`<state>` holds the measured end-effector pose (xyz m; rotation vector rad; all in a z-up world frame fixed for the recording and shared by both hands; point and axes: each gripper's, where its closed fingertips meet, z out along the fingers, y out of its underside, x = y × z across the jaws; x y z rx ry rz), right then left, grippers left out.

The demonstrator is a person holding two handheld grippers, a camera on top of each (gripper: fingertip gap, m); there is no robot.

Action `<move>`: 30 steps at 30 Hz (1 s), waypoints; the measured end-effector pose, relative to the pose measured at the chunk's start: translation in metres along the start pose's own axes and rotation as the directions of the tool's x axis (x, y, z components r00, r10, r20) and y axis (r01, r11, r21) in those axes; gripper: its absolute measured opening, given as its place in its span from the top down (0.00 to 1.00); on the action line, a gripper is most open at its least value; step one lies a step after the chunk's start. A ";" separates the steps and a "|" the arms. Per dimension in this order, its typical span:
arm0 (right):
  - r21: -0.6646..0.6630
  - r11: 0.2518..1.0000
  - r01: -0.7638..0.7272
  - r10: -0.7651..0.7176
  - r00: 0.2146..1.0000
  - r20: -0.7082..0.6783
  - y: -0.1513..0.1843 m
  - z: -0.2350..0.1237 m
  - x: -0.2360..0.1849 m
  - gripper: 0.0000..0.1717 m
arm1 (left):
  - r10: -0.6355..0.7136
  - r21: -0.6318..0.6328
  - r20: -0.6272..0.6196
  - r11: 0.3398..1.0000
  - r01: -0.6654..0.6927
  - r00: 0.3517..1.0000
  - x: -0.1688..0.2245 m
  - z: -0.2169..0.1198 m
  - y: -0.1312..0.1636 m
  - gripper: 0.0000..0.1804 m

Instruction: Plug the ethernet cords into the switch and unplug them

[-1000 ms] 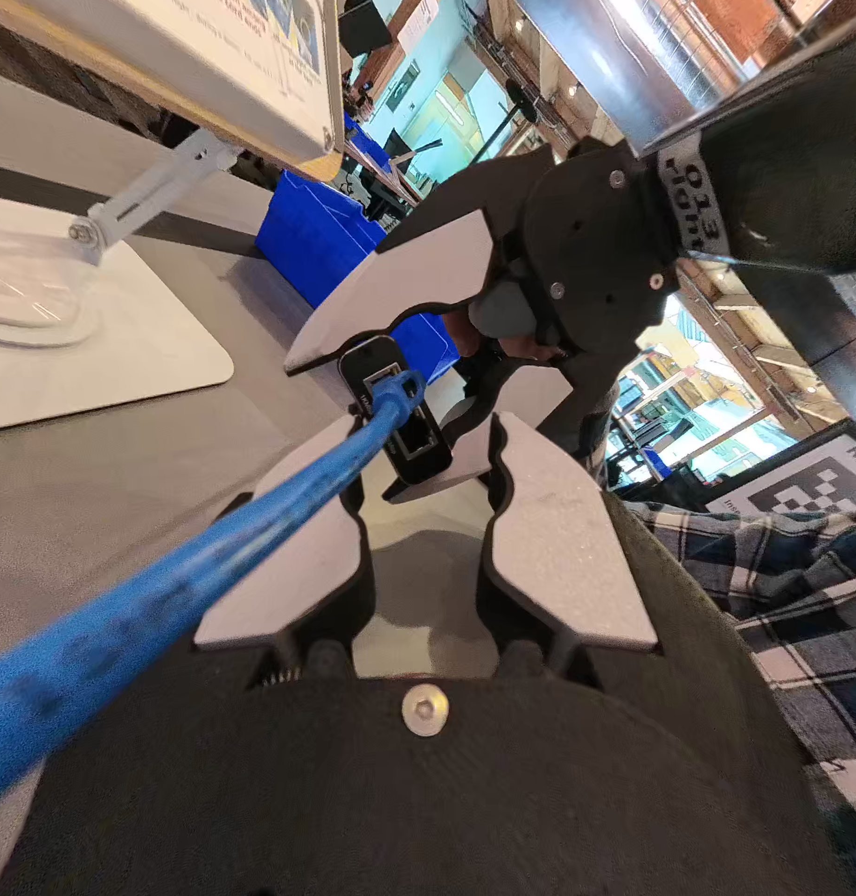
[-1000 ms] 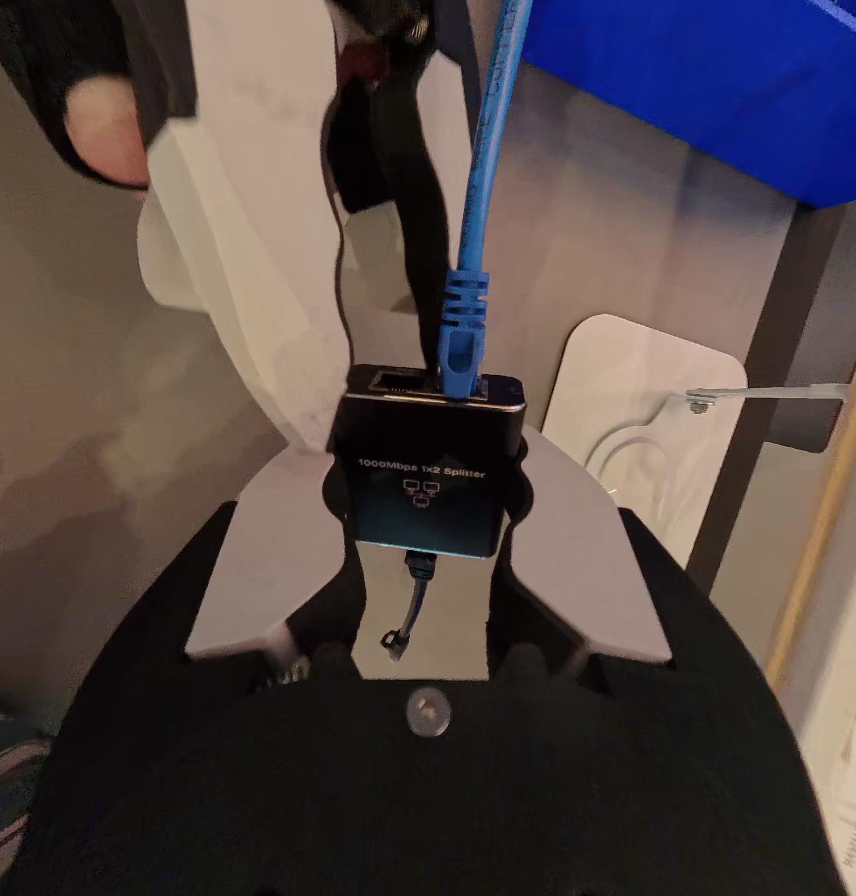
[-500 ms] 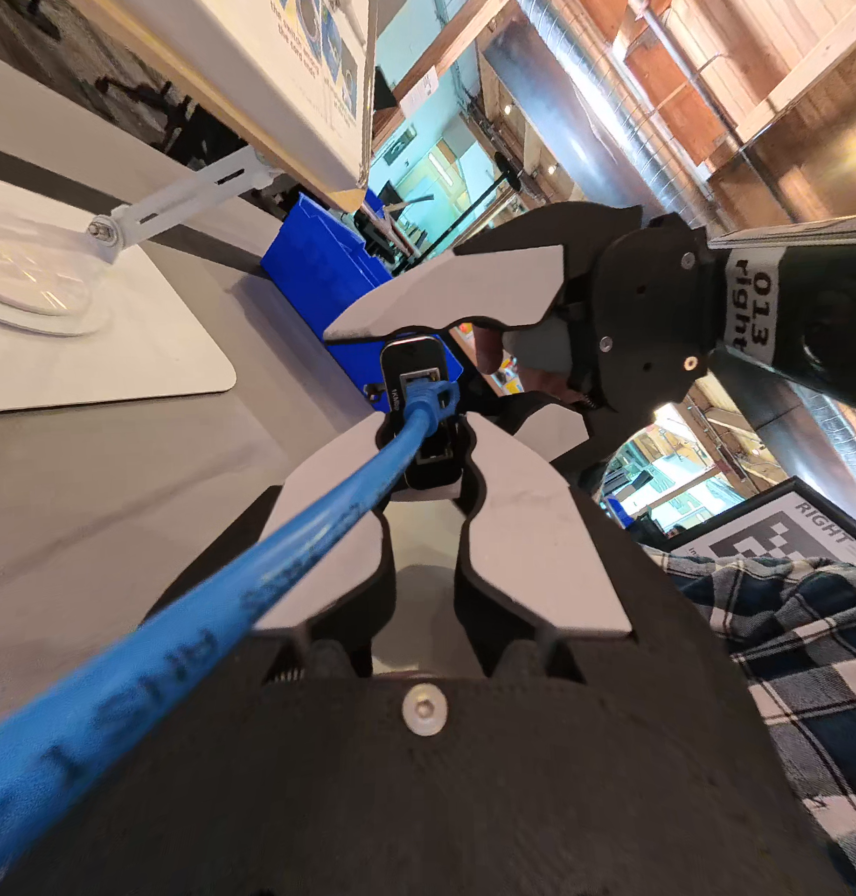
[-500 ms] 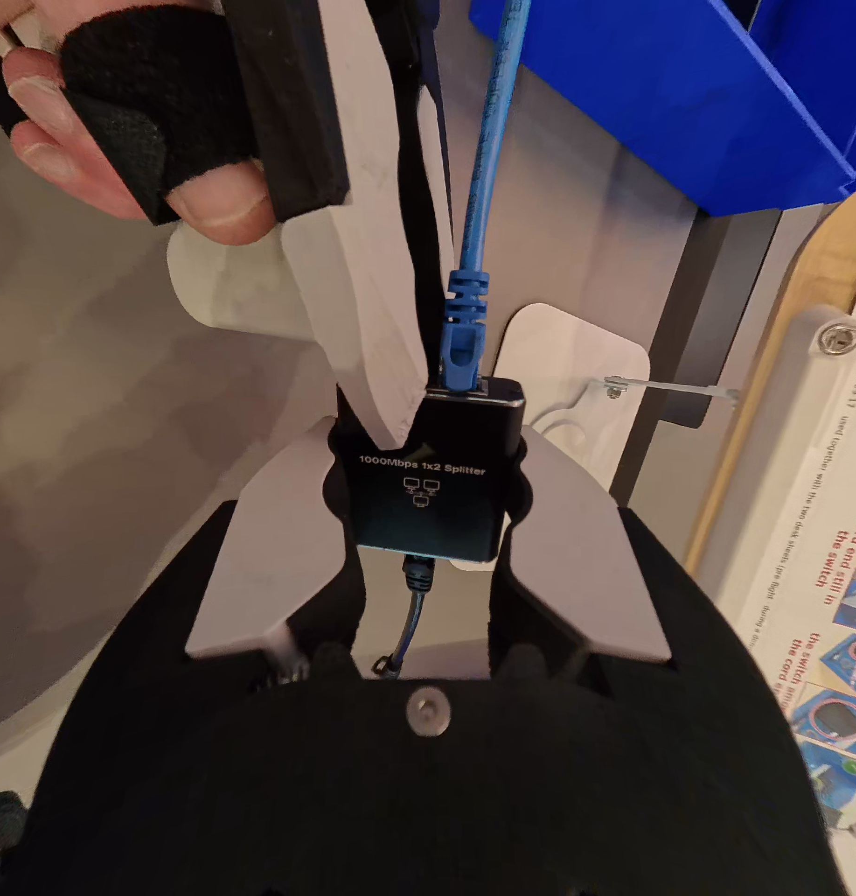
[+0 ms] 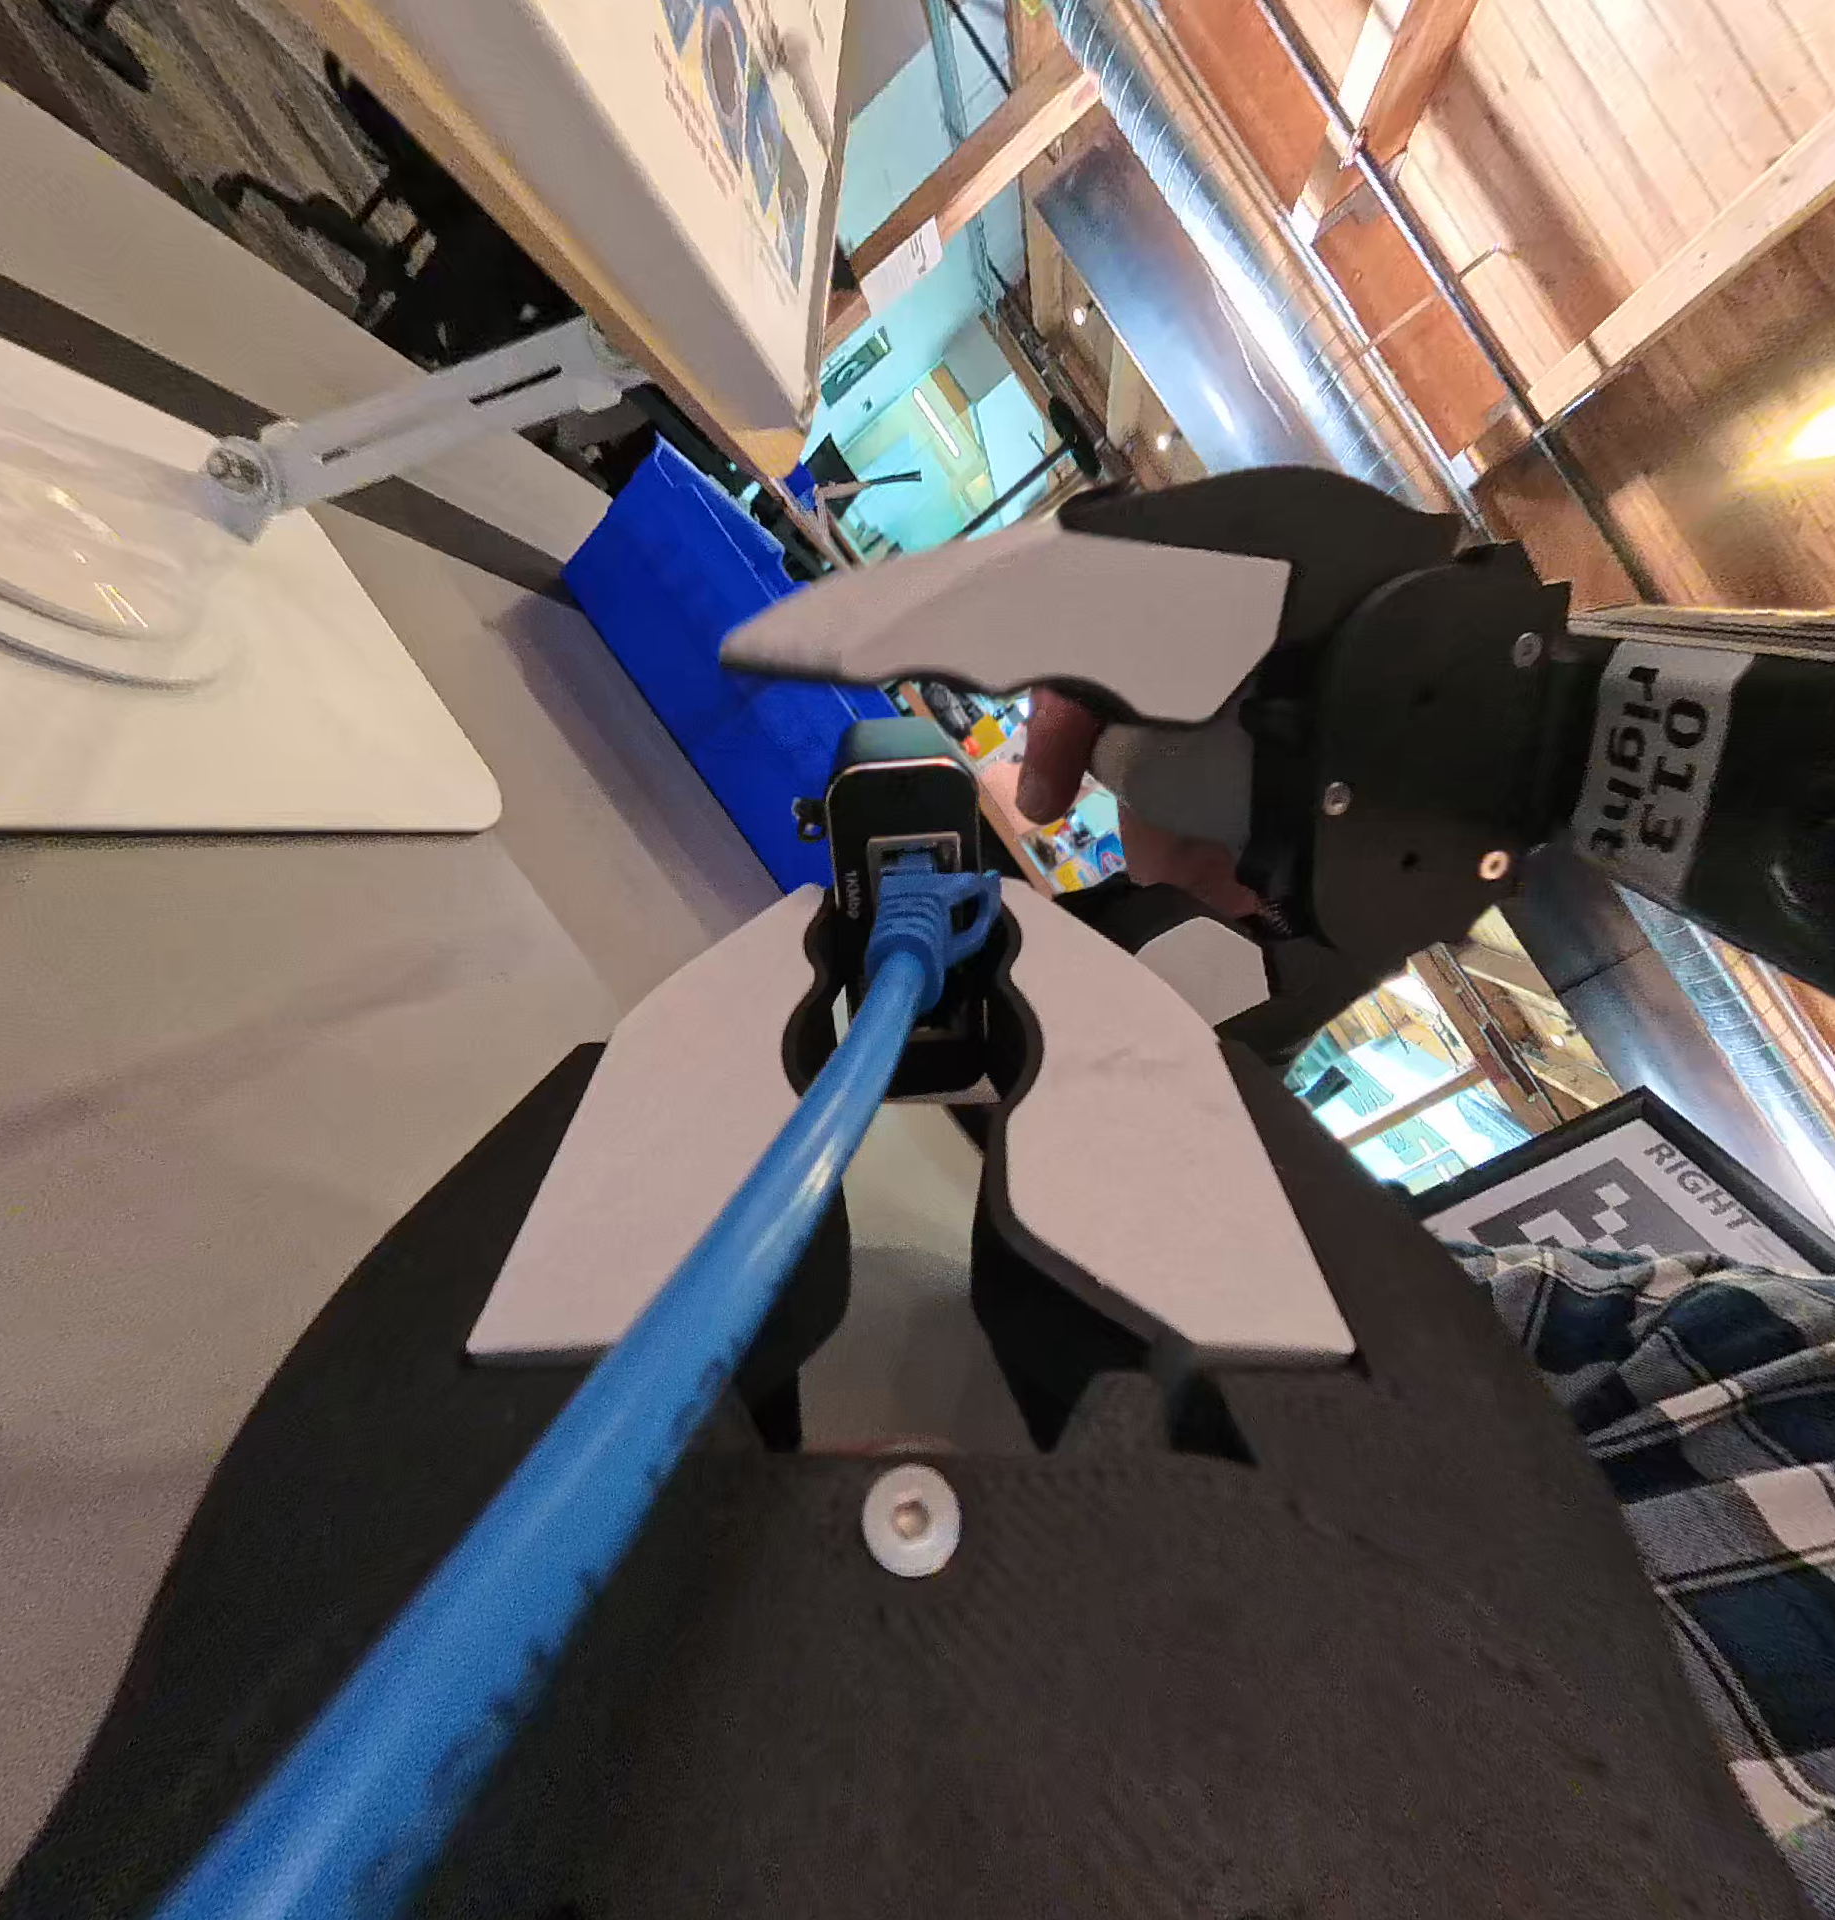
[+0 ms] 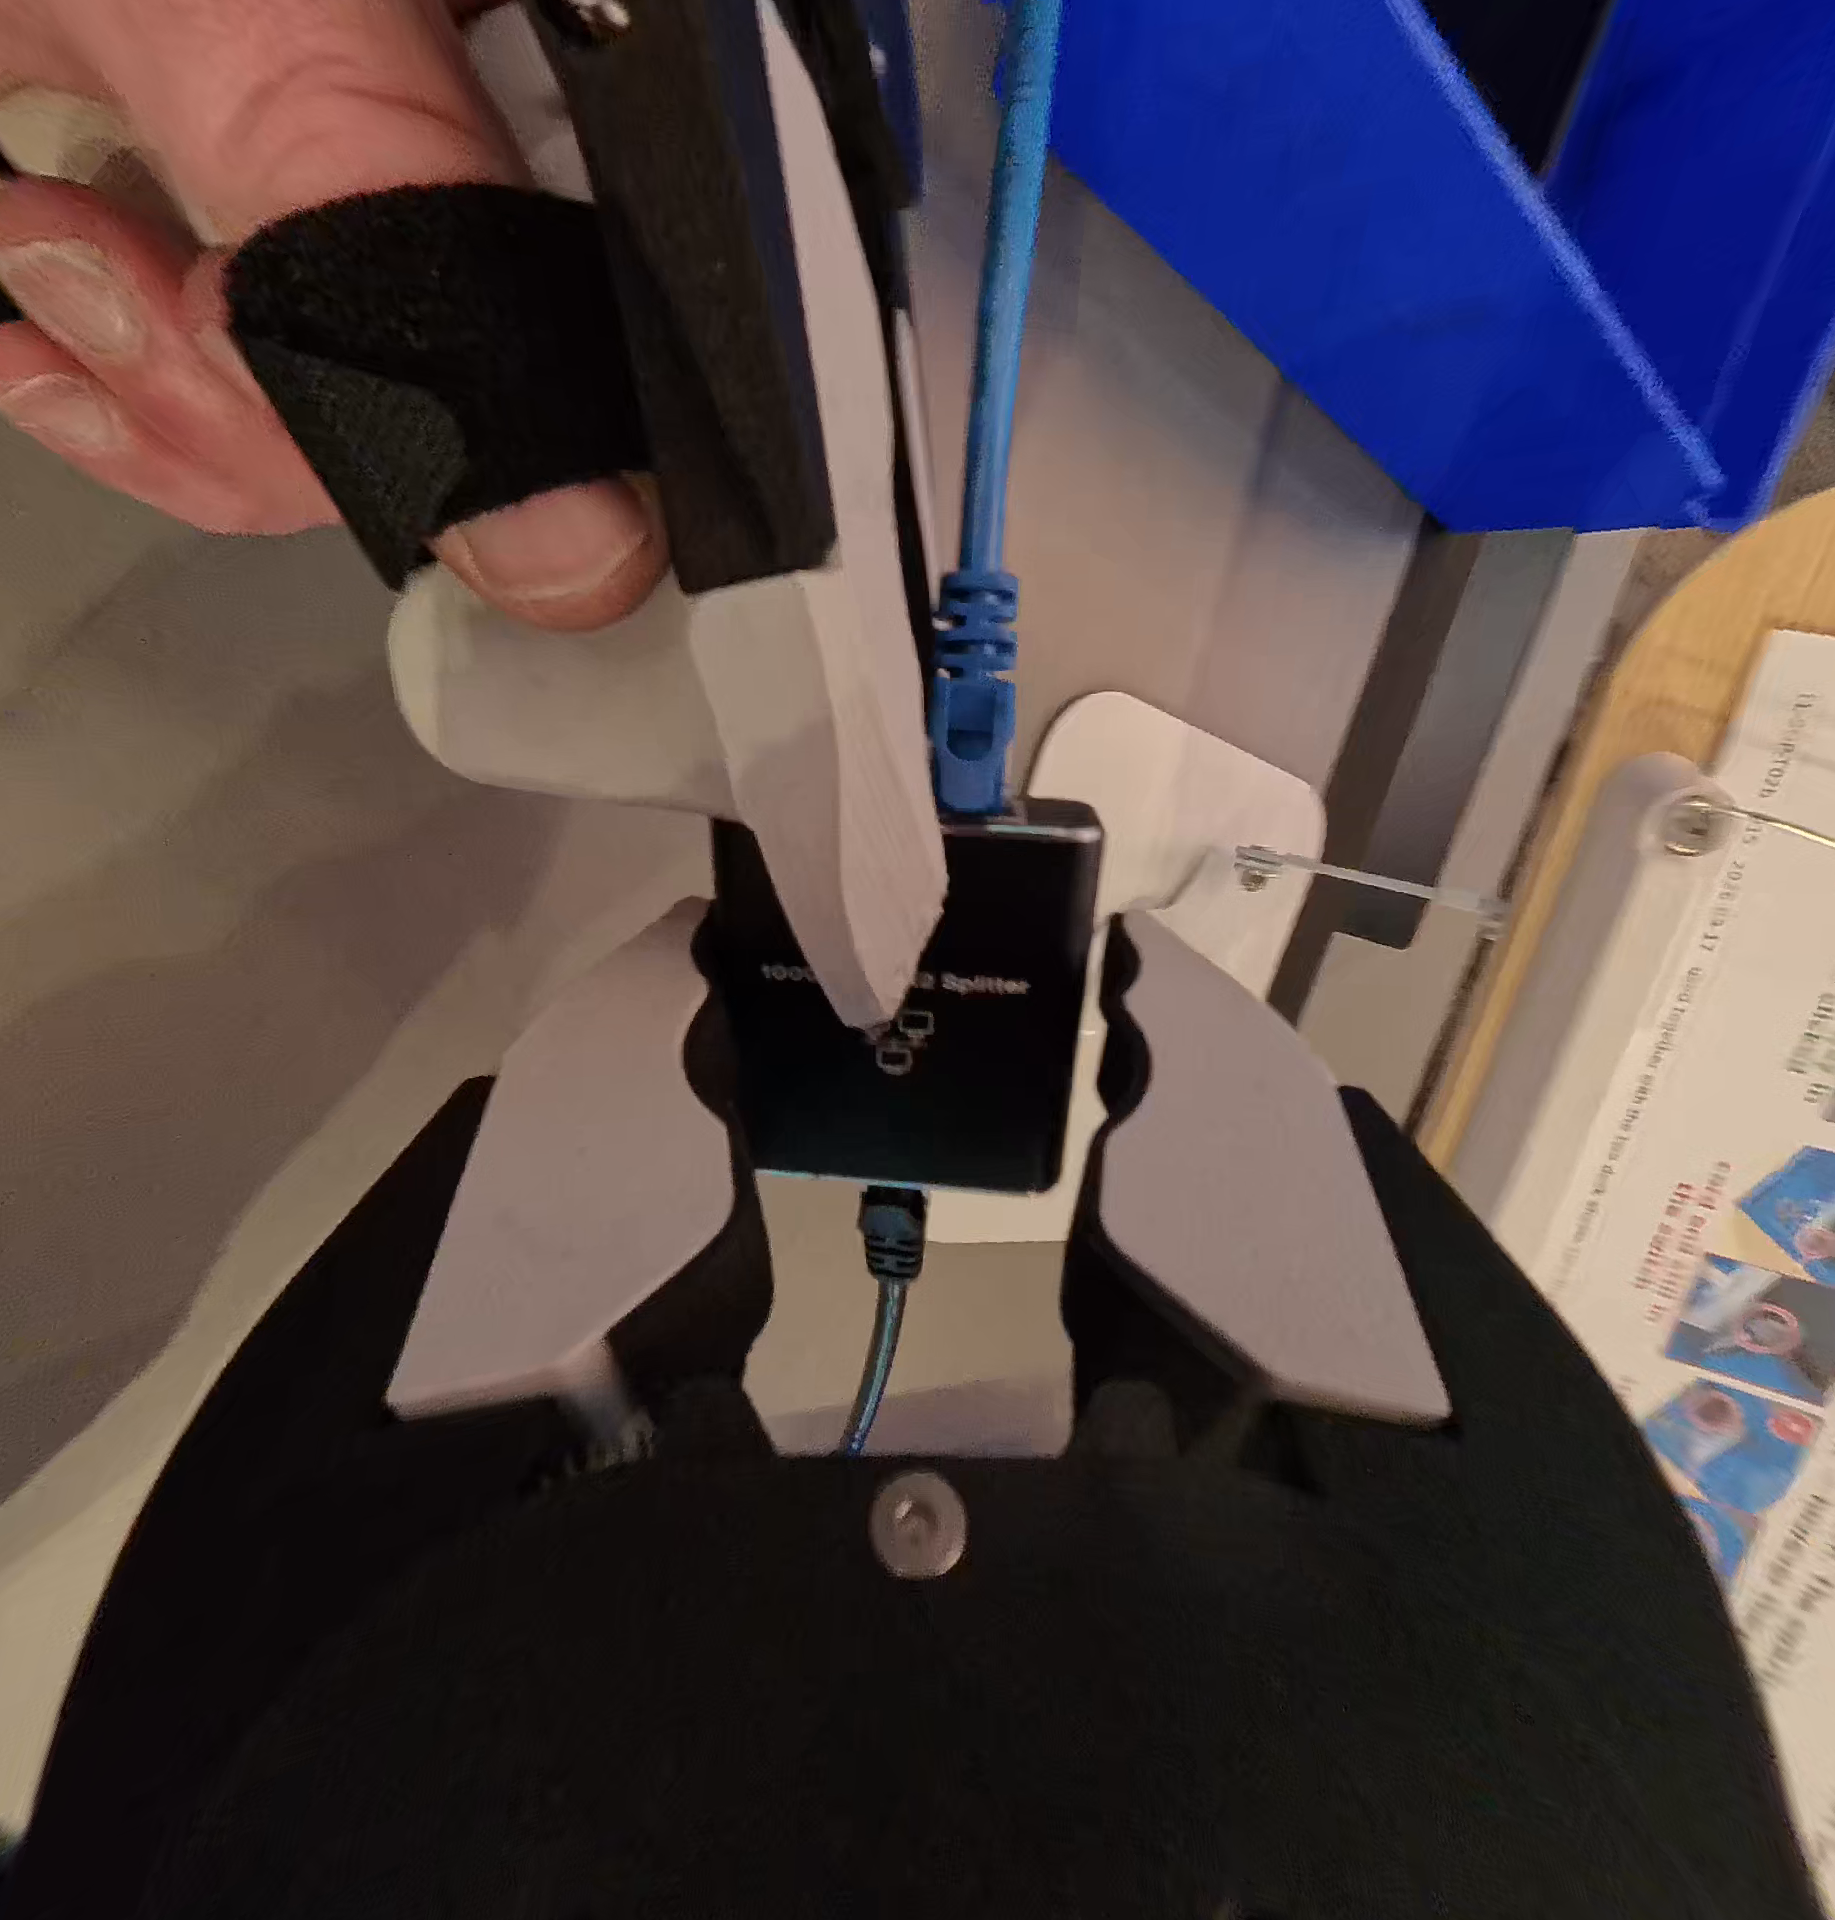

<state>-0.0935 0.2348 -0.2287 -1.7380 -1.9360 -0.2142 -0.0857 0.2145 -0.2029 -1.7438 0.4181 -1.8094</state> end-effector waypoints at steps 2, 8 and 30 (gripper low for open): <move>-0.007 1.000 -0.025 0.024 0.999 -0.045 0.004 -0.005 0.009 0.51 | -0.003 0.037 0.002 0.999 0.003 1.000 -0.002 -0.006 -0.008 0.87; 0.326 0.906 -0.271 0.299 0.954 -0.037 -0.009 -0.083 0.031 0.51 | 0.020 0.131 -0.021 0.991 -0.017 1.000 0.001 -0.031 -0.035 0.87; -0.097 0.696 -0.711 0.211 0.073 0.975 -0.026 -0.056 -0.105 0.75 | -0.019 -0.344 -0.160 0.938 -0.037 0.987 0.041 -0.021 0.068 0.87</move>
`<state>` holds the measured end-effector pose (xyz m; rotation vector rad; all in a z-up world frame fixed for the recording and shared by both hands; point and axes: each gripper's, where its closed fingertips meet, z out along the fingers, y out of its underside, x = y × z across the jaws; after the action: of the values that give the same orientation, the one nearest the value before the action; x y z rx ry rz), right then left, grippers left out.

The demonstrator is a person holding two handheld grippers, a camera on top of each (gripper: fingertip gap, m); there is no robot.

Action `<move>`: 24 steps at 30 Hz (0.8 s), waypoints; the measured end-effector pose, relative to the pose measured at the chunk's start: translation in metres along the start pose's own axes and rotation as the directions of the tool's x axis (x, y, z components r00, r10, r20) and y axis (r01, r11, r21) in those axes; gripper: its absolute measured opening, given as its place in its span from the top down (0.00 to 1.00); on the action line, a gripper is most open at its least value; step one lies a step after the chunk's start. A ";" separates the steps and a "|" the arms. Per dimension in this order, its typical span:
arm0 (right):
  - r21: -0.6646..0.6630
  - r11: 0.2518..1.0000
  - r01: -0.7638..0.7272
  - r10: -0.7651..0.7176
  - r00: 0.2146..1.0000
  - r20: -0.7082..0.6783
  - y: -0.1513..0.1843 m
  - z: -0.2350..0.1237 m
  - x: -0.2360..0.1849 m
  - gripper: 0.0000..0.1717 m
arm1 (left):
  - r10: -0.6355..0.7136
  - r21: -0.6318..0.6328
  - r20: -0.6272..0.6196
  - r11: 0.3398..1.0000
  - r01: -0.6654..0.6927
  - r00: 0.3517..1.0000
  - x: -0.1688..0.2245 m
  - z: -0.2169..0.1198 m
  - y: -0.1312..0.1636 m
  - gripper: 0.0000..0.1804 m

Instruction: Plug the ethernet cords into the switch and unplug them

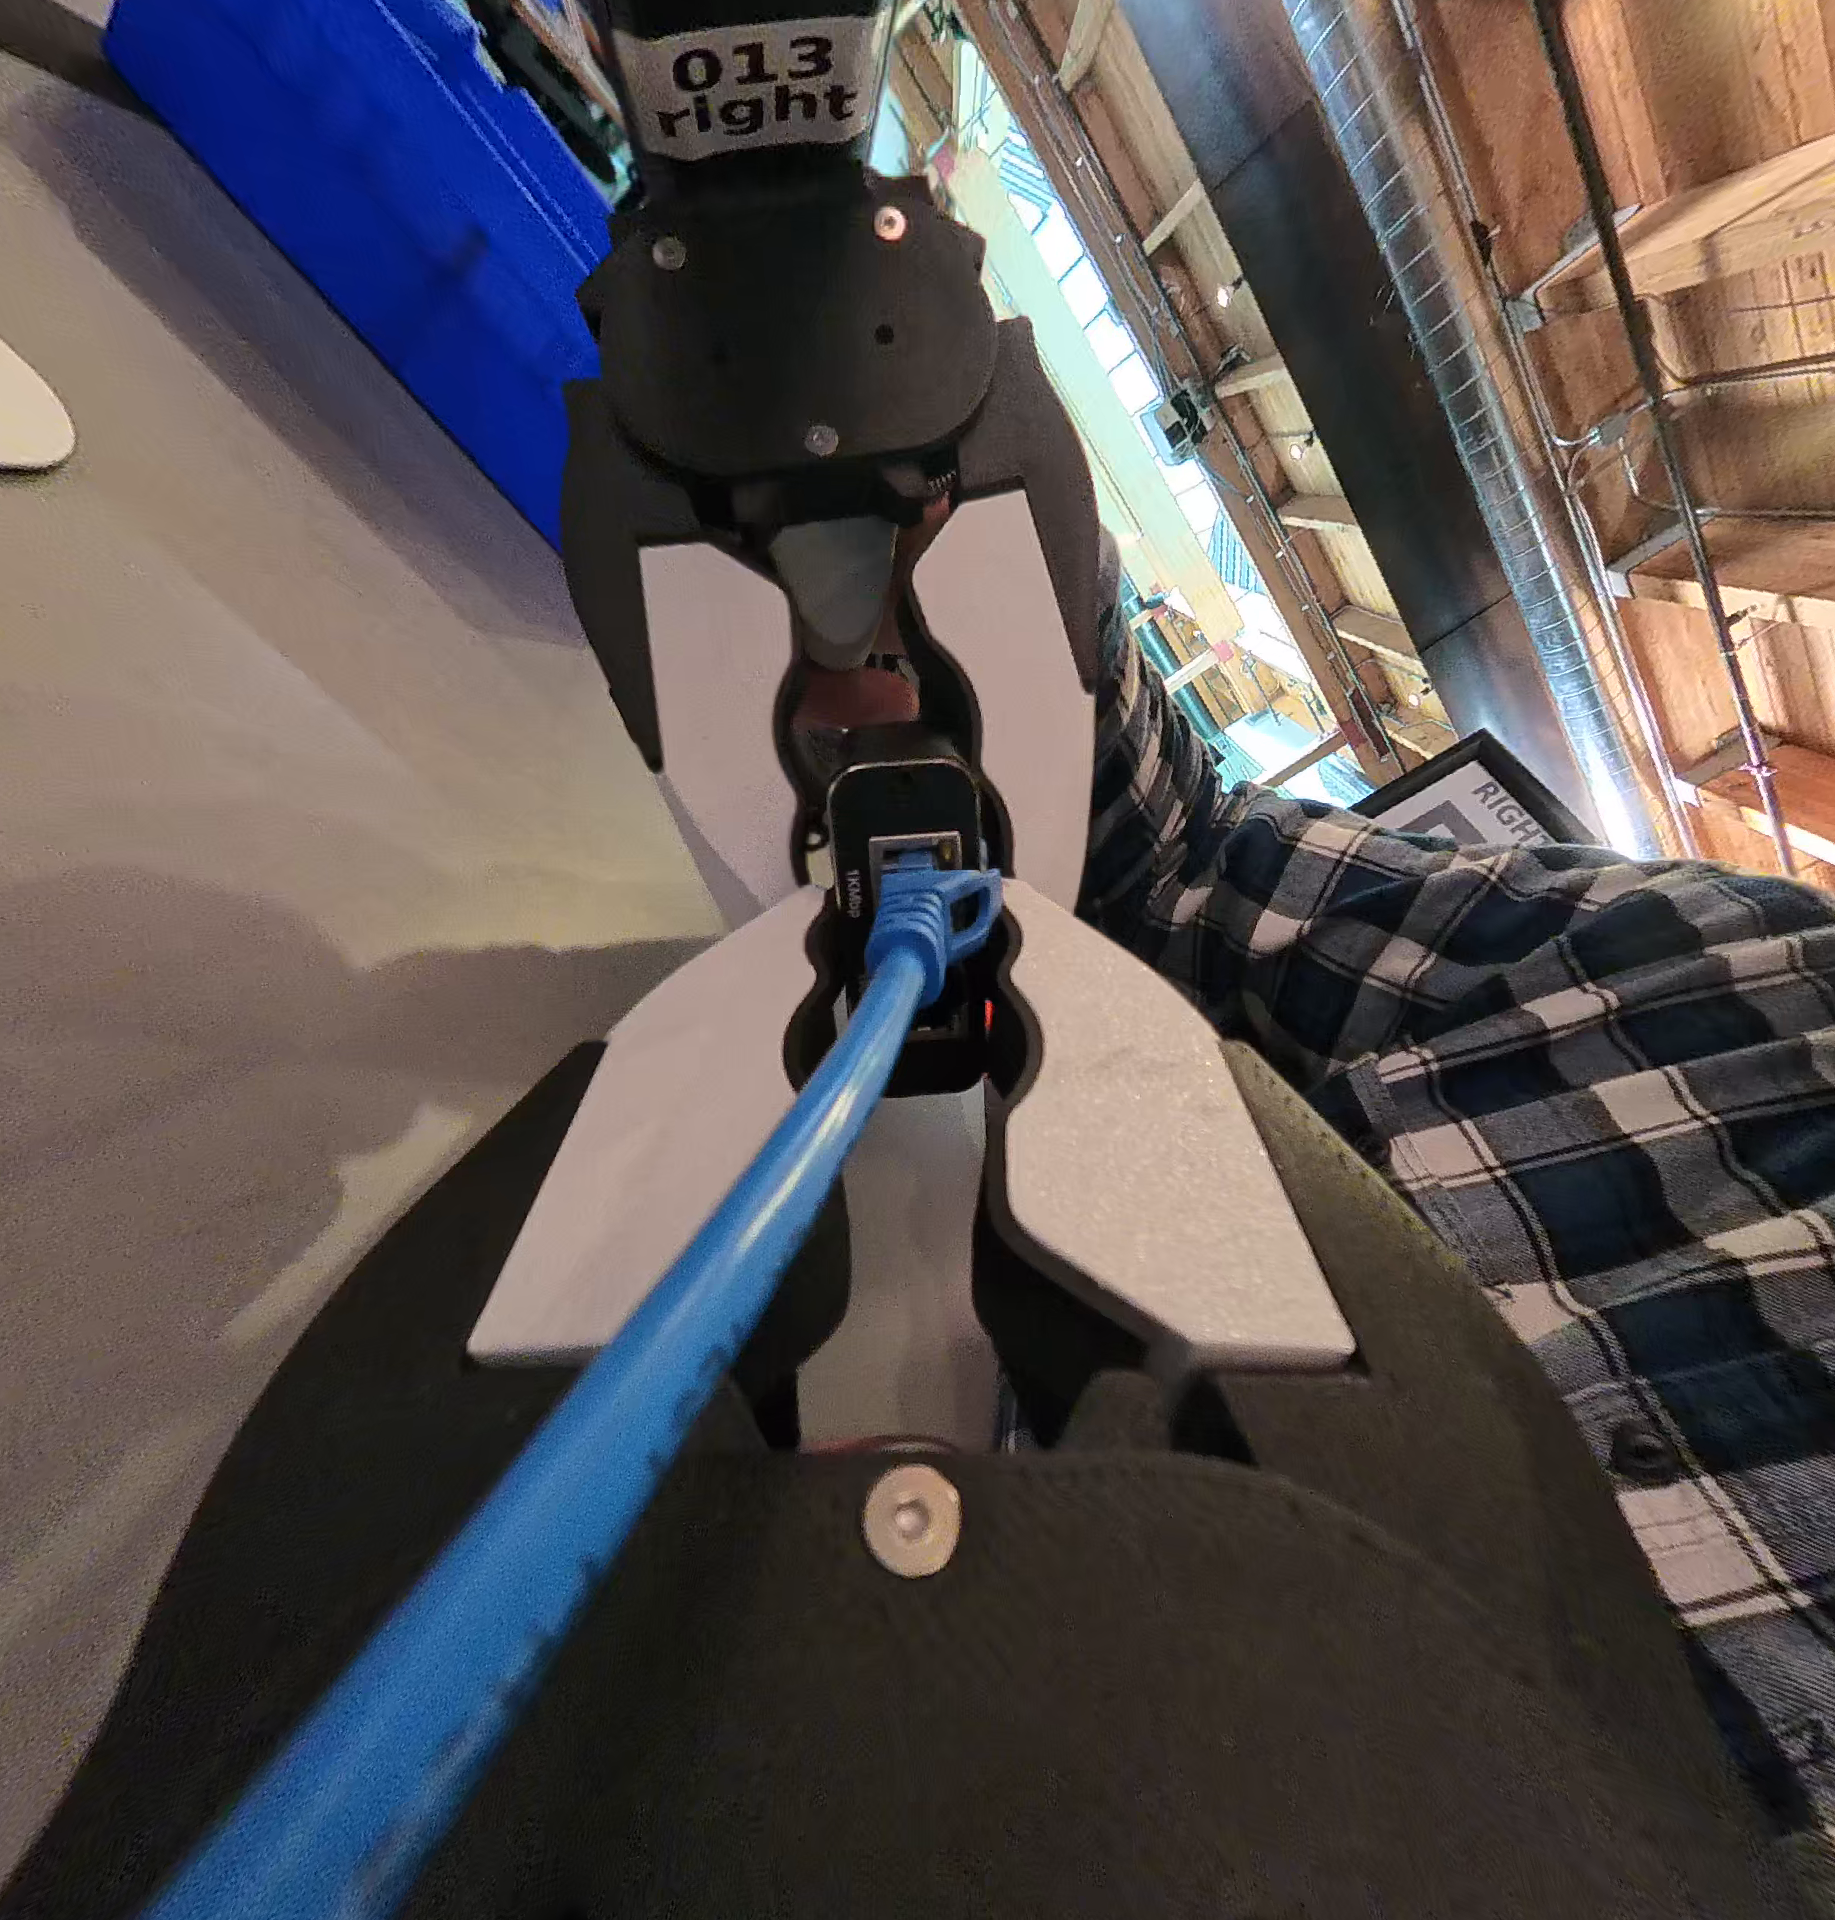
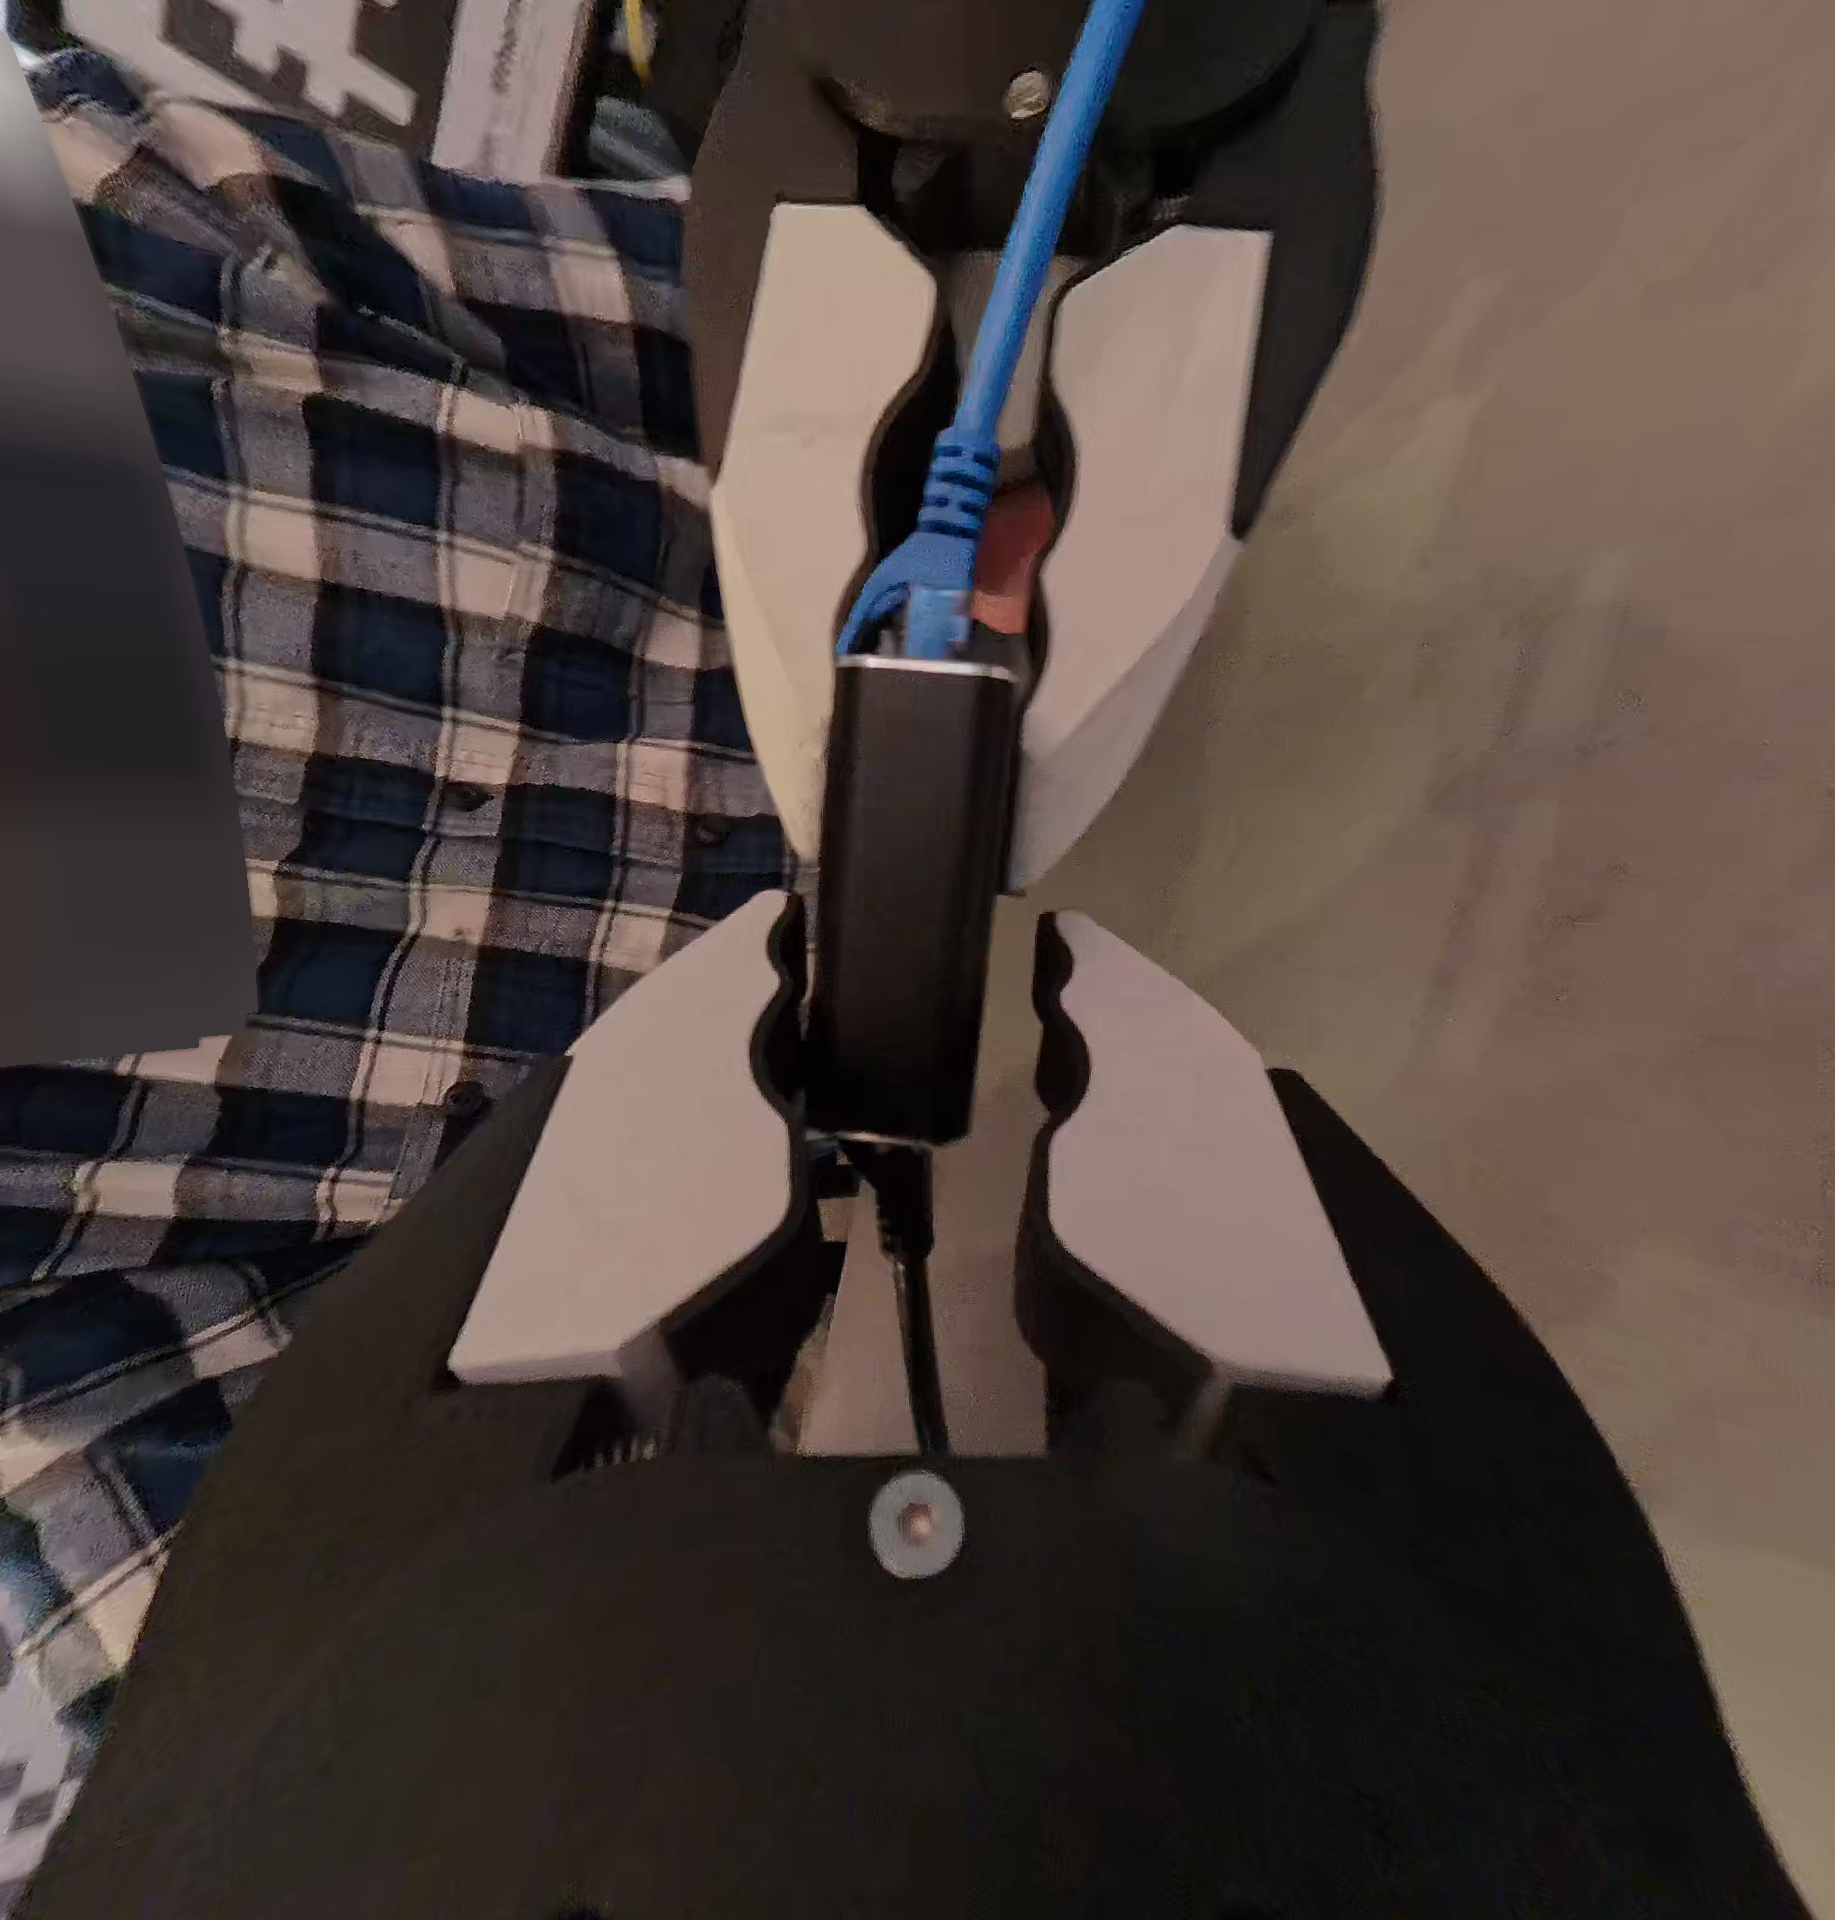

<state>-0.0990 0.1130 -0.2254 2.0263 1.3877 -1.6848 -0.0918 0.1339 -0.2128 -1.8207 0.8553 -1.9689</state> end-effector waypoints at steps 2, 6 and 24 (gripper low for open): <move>-0.006 1.000 0.006 -0.006 1.000 0.023 0.004 0.004 -0.001 0.82 | -0.008 -0.011 0.000 1.000 0.008 1.000 -0.001 0.001 0.004 0.87; -0.028 0.999 0.027 -0.027 1.000 0.007 0.011 0.007 0.003 0.83 | -0.022 -0.037 0.002 0.999 0.022 1.000 -0.004 0.004 0.009 0.87; 0.230 0.973 0.009 -0.031 0.995 0.095 0.013 -0.013 0.004 0.85 | 0.564 -0.315 0.686 0.799 -0.512 0.460 -0.040 -0.185 -0.049 0.74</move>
<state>-0.0809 0.1163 -0.2294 2.0157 1.2365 -2.0074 -0.2601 0.2342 -0.2148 -1.8237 1.0137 -0.6512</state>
